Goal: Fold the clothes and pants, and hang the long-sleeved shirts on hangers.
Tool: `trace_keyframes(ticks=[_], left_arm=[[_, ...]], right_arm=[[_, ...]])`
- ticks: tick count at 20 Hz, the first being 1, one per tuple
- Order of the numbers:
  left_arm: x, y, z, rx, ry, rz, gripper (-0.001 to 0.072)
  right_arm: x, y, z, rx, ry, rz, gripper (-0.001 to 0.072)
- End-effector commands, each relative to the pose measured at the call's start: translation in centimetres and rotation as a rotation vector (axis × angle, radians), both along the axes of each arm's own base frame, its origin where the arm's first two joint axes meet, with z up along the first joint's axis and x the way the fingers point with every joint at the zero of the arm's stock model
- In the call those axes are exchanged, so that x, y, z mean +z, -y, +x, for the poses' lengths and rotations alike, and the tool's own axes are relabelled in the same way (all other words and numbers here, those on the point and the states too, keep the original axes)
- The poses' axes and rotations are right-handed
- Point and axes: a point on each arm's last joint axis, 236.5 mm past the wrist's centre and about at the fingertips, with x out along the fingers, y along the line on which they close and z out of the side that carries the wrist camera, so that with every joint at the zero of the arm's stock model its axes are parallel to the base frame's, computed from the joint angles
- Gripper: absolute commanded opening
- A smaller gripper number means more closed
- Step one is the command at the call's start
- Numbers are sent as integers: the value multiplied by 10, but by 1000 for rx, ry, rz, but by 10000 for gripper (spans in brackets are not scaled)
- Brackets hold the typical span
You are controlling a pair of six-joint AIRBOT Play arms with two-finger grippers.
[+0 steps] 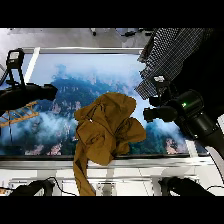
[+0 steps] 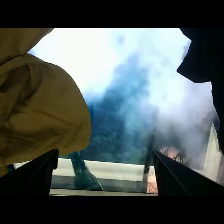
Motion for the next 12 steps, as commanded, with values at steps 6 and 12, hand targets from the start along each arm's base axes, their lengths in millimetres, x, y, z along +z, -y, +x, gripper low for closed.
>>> trace_keyframes(ticks=[6,12], left_arm=[[15,-28,27,-43,163,248,530],[16,-27,30,-42,172,249,530]], right_arm=[[0,0,0,1,0,0,699],[0,0,0,1,0,0,699]])
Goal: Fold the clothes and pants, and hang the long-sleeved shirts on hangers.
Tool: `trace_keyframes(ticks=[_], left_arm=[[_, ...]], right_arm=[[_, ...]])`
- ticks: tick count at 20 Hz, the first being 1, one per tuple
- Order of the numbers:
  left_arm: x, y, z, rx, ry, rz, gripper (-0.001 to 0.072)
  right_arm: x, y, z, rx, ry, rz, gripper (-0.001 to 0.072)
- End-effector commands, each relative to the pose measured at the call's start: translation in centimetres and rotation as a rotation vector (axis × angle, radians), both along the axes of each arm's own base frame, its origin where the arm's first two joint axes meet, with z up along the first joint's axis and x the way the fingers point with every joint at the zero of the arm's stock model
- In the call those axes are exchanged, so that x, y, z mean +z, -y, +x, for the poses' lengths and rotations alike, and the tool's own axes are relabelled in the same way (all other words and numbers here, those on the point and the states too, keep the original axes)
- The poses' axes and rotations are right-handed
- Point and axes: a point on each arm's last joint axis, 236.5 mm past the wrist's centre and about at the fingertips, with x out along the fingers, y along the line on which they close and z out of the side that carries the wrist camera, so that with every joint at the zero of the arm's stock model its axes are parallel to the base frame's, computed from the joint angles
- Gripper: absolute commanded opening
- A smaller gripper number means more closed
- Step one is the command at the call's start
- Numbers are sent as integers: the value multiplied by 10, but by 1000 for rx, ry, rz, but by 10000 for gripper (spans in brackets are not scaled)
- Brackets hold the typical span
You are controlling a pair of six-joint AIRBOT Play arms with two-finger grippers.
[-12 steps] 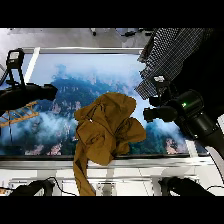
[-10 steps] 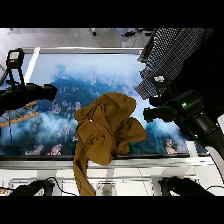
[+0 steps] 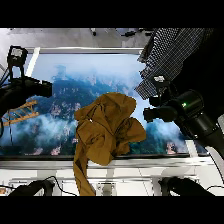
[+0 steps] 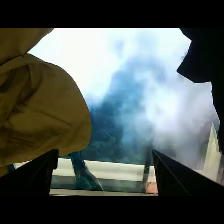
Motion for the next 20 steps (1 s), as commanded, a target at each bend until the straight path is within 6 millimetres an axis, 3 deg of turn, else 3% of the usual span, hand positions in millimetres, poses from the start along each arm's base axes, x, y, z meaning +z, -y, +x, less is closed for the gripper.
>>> trace_keyframes(ticks=[1,6,11,17,20], left_arm=[[4,-3,5,-3,30,25,530],[1,2,1,19,0,-41,530],[-27,24,-26,-19,-179,-138,533],[-76,74,-64,-120,-442,-314,541],[-120,93,-85,-166,-562,-295,559]], right_arm=[[0,0,0,4,0,-2,699],[0,0,0,5,0,-1,699],[14,-24,29,5,141,111,699],[25,-46,53,42,251,196,699],[-1,-60,53,65,242,242,698]])
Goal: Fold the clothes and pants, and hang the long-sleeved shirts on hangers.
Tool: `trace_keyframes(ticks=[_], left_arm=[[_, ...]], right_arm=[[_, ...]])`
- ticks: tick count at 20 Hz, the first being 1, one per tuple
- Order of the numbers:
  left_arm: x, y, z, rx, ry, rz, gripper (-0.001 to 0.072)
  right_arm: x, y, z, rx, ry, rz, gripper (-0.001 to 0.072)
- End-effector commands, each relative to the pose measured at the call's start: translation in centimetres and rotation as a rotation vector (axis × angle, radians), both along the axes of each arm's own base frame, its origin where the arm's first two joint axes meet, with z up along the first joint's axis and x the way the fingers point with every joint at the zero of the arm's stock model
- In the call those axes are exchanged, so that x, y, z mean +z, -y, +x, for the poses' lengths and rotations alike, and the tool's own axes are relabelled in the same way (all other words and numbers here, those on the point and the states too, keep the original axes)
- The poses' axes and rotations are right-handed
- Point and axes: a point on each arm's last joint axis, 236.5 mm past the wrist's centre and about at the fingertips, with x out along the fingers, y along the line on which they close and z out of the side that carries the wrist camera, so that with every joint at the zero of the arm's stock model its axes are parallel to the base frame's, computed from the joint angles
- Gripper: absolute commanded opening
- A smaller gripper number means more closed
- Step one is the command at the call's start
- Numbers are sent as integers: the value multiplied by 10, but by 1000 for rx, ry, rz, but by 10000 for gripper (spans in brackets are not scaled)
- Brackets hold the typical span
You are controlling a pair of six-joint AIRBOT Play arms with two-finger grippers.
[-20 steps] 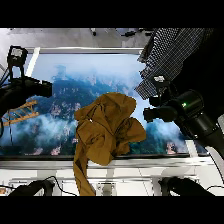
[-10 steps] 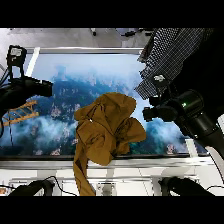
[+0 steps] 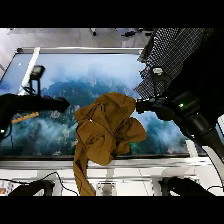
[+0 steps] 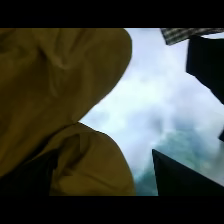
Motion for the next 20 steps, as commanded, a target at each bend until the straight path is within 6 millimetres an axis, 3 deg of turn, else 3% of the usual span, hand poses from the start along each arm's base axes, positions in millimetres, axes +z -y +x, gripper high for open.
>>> trace_keyframes(ticks=[1,4,8,10,12,14,17,20], left_arm=[[-45,31,-32,-98,-143,-24,617],[-63,68,-55,-238,-184,-41,655],[-40,138,-77,-459,-85,-168,656],[-34,164,-83,-522,-17,-179,655],[-42,180,-94,-569,-14,-162,655],[-62,181,-101,-576,-66,-112,656],[-88,166,-93,-452,-167,-55,673],[-97,162,-91,-357,-231,-61,700]], right_arm=[[-24,-16,5,40,27,48,698],[-63,-14,-3,143,4,-37,697],[-120,3,-20,325,-80,-209,697],[-136,7,-17,353,-91,-229,697],[-138,-1,-9,345,-62,-185,694],[-134,-10,-3,345,-30,-148,689],[-132,-17,-2,366,-15,-129,688],[-132,-21,-3,361,-16,-106,671]])
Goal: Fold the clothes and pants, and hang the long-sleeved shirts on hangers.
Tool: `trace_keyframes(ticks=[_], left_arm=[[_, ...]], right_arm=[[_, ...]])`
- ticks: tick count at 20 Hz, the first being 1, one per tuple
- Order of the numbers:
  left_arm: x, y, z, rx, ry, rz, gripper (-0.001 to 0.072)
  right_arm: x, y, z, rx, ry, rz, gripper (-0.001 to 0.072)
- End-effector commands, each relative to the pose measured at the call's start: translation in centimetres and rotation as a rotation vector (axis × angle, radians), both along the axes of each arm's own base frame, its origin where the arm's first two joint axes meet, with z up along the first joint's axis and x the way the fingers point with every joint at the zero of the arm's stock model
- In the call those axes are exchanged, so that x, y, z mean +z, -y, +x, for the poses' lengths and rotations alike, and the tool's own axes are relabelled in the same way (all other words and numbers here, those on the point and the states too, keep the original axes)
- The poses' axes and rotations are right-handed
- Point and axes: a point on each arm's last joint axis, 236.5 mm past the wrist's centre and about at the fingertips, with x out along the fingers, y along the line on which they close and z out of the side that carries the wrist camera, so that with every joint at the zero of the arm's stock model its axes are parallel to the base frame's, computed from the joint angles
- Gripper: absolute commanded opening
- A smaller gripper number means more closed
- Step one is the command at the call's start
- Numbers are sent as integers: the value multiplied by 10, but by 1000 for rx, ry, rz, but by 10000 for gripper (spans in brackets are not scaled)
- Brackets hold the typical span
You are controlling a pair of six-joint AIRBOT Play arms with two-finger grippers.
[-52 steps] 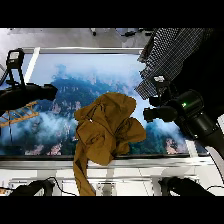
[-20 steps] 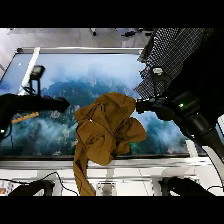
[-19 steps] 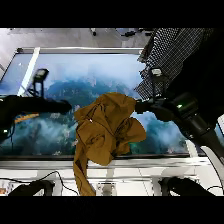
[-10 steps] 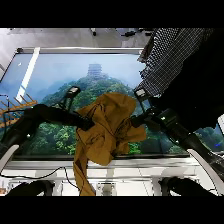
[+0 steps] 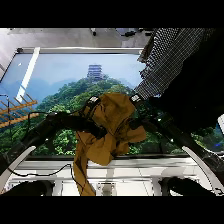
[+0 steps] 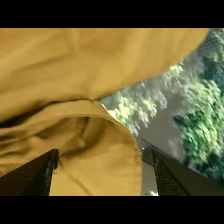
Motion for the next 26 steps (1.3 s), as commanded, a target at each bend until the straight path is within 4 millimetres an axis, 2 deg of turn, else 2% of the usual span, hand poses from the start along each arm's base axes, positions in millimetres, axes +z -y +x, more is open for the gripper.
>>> trace_keyframes(ticks=[1,4,8,9,10,11,12,14,17,18,20,21,23,26], left_arm=[[-12,0,0,93,-80,17,700],[-17,16,-8,107,-152,-30,700],[-52,19,-14,138,-258,12,673],[-57,21,-12,148,-271,9,405],[-57,22,-7,161,-255,-1,60],[-52,24,0,173,-223,-17,31],[-44,24,11,195,-182,-42,30],[-11,19,39,262,-70,-117,31],[67,-9,84,386,135,-255,30],[93,-22,95,422,191,-290,30],[124,-47,107,477,260,-326,30],[129,-56,110,493,273,-328,30],[126,-58,108,490,256,-318,30],[114,-44,97,445,214,-300,31]], right_arm=[[2,-8,2,3,8,40,670],[3,-15,1,-14,2,89,670],[1,-23,-7,-42,-49,146,670],[-2,-25,-12,-45,-74,152,670],[-4,-24,-17,-45,-96,148,671],[-5,-22,-21,-45,-113,140,672],[-1,-21,-24,-44,-122,137,672],[21,-22,-24,-38,-87,155,672],[87,-32,-17,-16,55,254,670],[108,-40,-21,23,89,295,658],[136,-69,-41,165,119,382,631],[141,-86,-54,235,109,415,631],[135,-115,-69,319,77,446,632],[125,-154,-62,386,141,449,633]])
